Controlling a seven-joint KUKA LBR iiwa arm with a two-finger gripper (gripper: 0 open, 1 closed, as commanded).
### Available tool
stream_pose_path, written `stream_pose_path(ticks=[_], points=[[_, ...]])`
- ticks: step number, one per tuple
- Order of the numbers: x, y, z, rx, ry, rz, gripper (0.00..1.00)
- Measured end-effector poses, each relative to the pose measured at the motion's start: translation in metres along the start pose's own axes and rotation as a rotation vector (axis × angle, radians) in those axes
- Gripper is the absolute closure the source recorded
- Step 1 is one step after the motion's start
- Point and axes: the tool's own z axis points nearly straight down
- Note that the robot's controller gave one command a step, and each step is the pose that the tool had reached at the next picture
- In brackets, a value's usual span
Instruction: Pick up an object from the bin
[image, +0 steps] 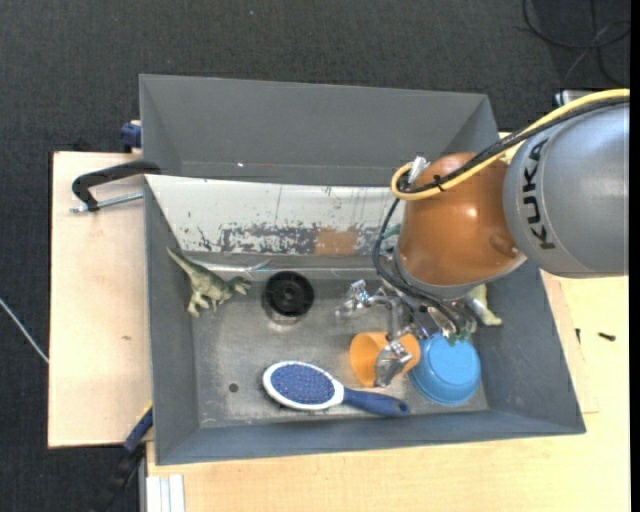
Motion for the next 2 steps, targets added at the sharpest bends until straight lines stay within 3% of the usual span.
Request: stream_pose_path(ticks=[1, 2], points=[[-0.005, -0.009, 0.054, 0.001, -0.013, 0.013, 0.0], [-0.022, -0.102, 0.052, 0.009, -0.02, -0.396, 0.0]])
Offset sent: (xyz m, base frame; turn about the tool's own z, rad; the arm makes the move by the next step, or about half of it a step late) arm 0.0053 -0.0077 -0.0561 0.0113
